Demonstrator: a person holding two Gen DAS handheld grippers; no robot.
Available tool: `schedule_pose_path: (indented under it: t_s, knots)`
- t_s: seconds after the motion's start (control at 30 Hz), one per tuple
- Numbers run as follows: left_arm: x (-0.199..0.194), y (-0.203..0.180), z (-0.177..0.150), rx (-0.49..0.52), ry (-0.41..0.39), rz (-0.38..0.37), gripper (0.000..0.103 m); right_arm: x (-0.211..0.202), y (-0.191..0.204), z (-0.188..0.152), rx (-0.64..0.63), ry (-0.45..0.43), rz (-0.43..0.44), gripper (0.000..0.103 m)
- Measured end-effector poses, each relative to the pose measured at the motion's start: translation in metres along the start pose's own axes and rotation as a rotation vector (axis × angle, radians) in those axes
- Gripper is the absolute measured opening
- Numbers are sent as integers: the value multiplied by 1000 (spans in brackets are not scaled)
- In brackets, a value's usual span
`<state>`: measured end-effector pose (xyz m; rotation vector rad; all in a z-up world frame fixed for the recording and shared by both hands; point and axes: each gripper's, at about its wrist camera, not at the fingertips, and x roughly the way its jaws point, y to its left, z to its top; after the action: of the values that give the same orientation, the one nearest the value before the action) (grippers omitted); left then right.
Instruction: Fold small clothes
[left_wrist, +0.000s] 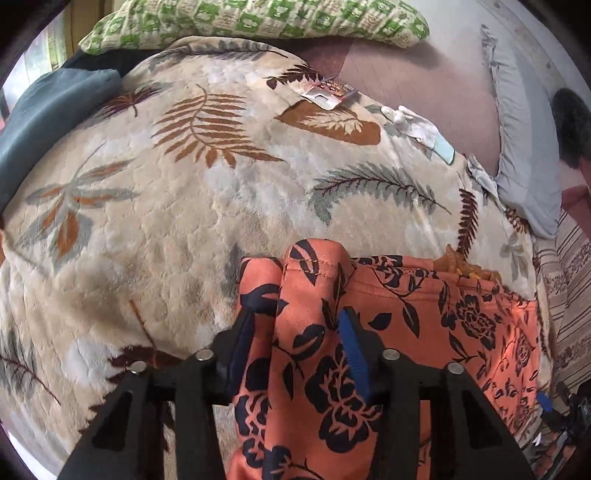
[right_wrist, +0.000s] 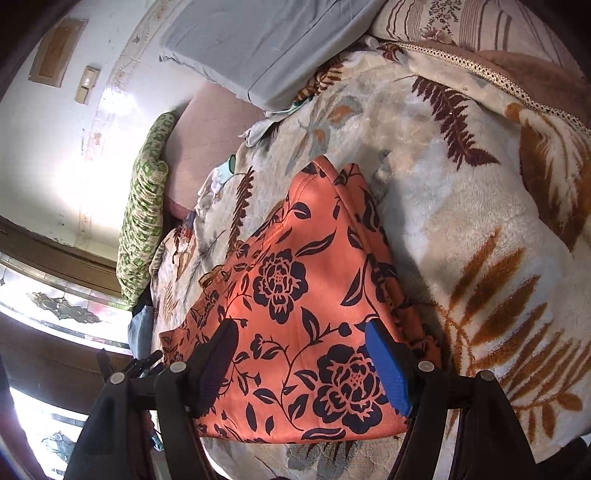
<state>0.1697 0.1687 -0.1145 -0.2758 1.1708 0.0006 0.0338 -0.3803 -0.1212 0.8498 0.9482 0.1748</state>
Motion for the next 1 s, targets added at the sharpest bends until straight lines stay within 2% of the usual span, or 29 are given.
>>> schedule_pose_path:
  t_s: [0.03,0.1,0.2,0.33,0.4,0.53,0.57,0.63,0.7,0.73,0.77,0.83,0.9,1.0]
  knots:
    - [5,-1,2,17,11,26,4,0,-4,-1,3,3,-4,74]
    - [8,6,3,-20,11,-1,4,2,-10,-2,17,6,-16,74]
    - [-12,19,-1,-105,-81,-25,4,5,-15,0,37,12,-25,74]
    - [20,44,-13,-218,-10,-37,6,7,-5,4,-6,8,-32,74]
    - [17,43,-14,-217,-48,-47,8,14,-2,9,-9,24,-33,74]
    - [12,34,-11,-172,-46,-29,9,18,5,27,-1,11,-1,74]
    - [12,34,-10,-174,-43,-28,12,18,8,33,1,6,22,74]
    - [12,31,-8,-170,-42,-42,25,22,16,47,2,3,72,74]
    - [12,26,-6,-146,-53,-37,55,30,20,58,11,4,129,78]
    - [12,23,-5,-135,-63,-24,58,39,20,61,19,29,162,80]
    - [12,22,-3,-130,-67,-12,58,51,16,64,15,60,141,80]
    - [2,22,-1,-137,-84,-21,58,68,2,60,27,71,-91,79]
    - [-19,24,0,-132,-147,-32,58,59,-2,50,24,58,-31,79]
    - [-52,24,-9,-96,-227,-13,63,18,6,44,-44,-42,-50,79]
